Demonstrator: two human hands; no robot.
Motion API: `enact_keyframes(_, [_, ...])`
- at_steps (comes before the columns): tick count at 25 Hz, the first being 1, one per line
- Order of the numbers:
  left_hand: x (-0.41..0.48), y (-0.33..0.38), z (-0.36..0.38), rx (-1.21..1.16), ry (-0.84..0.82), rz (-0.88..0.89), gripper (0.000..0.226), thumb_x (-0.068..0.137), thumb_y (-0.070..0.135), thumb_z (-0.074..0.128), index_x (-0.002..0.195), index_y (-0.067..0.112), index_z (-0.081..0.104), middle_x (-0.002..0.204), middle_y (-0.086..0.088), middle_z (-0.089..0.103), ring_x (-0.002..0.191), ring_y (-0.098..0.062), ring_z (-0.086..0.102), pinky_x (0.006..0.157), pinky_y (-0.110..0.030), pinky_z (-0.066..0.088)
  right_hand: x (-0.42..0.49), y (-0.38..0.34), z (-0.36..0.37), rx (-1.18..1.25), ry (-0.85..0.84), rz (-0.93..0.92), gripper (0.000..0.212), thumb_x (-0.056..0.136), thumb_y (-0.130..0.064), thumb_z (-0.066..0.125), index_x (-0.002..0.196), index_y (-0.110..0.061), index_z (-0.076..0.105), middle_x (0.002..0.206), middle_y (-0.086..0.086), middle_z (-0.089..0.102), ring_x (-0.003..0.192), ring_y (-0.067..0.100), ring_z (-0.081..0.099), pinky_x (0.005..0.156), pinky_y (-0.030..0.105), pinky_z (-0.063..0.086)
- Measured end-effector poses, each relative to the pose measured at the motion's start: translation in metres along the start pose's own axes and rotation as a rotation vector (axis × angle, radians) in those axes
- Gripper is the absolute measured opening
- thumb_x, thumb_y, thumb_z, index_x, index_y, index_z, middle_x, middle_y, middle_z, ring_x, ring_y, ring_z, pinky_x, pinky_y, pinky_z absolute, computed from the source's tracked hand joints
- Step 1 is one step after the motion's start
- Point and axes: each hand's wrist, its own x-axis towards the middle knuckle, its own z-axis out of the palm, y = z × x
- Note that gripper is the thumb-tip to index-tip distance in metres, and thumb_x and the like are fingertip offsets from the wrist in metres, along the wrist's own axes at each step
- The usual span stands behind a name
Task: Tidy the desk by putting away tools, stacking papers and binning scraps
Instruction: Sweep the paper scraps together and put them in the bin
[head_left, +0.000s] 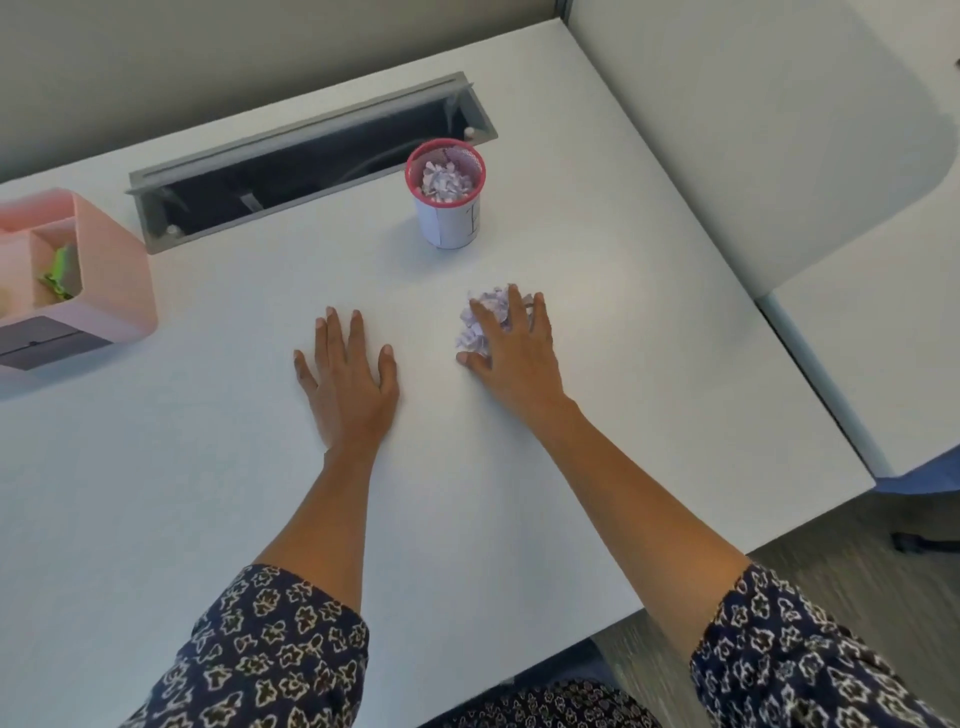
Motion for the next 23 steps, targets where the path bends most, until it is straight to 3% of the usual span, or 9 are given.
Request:
enact_keyframes(2, [0.0,0.001,-0.002,-0.004,0.003,-0.004,0.057,0.099,0.043,0.032,0.151,0.021,0.026,0.161,-0.005,0.016,0.149,-0.019,0.011,0.119,-0.052,0.007,-0.004,-0.005,-0.003,0.018,-0.006,-0.026,0.052,0.094,-0.035,0.056,0.144,-0.031,0.042,0.16,0.012,0.017,0.145,0.044,0.012,0.108,0.056,0.036])
enact_keyframes(5, [-0.001,0.002,-0.004,-0.009,0.0,-0.015,0.056,0.099,0.042,0.034,0.15,0.021,0.028,0.161,-0.005,0.017,0.149,-0.018,0.011,0.119,-0.05,0.008,-0.01,-0.006,-0.008,0.004,0.072,-0.075,0.039,0.094,-0.021,0.057,0.131,-0.03,0.056,0.154,0.01,0.034,0.139,0.04,0.029,0.074,0.048,0.056])
enact_keyframes(7, [0.0,0.003,-0.005,-0.016,-0.002,-0.023,0.056,0.099,0.042,0.034,0.151,0.021,0.028,0.161,-0.004,0.017,0.149,-0.017,0.01,0.12,-0.05,0.007,-0.012,-0.002,-0.011,-0.01,0.094,-0.124,0.037,0.088,-0.01,0.064,0.121,-0.026,0.063,0.146,0.01,0.045,0.132,0.036,0.041,0.057,0.042,0.056])
enact_keyframes(9, [0.0,0.004,-0.006,-0.021,-0.001,-0.022,0.056,0.099,0.043,0.032,0.151,0.022,0.027,0.161,-0.002,0.016,0.149,-0.016,0.01,0.12,-0.049,0.007,-0.012,0.003,-0.015,-0.03,0.06,-0.157,0.033,0.087,-0.004,0.062,0.114,-0.022,0.066,0.138,0.007,0.05,0.123,0.032,0.047,0.052,0.035,0.053])
enact_keyframes(11, [0.0,0.004,-0.006,-0.017,0.006,-0.022,0.058,0.097,0.046,0.029,0.151,0.023,0.026,0.161,-0.001,0.016,0.149,-0.016,0.01,0.12,-0.048,0.007,-0.009,0.009,-0.019,-0.069,0.054,-0.191,0.029,0.086,-0.002,0.061,0.109,-0.018,0.068,0.128,0.004,0.056,0.111,0.03,0.052,0.05,0.03,0.047])
enact_keyframes(13, [0.0,0.004,-0.006,-0.017,0.005,-0.027,0.059,0.096,0.047,0.027,0.15,0.024,0.027,0.161,-0.001,0.017,0.149,-0.015,0.011,0.12,-0.048,0.008,-0.004,0.013,-0.023,0.003,0.039,-0.181,0.028,0.088,-0.002,0.058,0.109,-0.016,0.071,0.125,0.002,0.06,0.108,0.028,0.054,0.06,0.031,0.048])
enact_keyframes(16, [0.001,0.004,-0.007,-0.024,0.003,-0.03,0.06,0.095,0.048,0.026,0.151,0.026,0.026,0.161,0.001,0.016,0.149,-0.014,0.011,0.12,-0.047,0.008,0.011,0.013,-0.041,0.449,-0.002,0.097,0.029,0.088,0.002,0.052,0.103,-0.01,0.074,0.116,0.003,0.068,0.1,0.023,0.061,0.08,0.028,0.05])
enact_keyframes(19, [0.001,0.005,-0.007,-0.039,0.01,-0.032,0.06,0.095,0.048,0.027,0.151,0.027,0.026,0.161,0.002,0.016,0.149,-0.013,0.011,0.121,-0.047,0.007,0.029,0.018,-0.064,0.715,-0.04,0.35,0.025,0.083,0.003,0.061,0.095,-0.012,0.078,0.098,0.003,0.074,0.072,0.012,0.063,0.062,0.013,0.047])
enact_keyframes(23, [0.002,0.004,-0.007,-0.032,0.006,-0.041,0.061,0.094,0.048,0.027,0.151,0.027,0.025,0.162,0.003,0.014,0.149,-0.012,0.009,0.121,-0.046,0.007,0.049,0.019,-0.098,1.022,-0.124,0.465,0.02,0.082,0.001,0.068,0.084,-0.017,0.076,0.091,0.01,0.074,0.077,0.02,0.067,0.075,0.032,0.055])
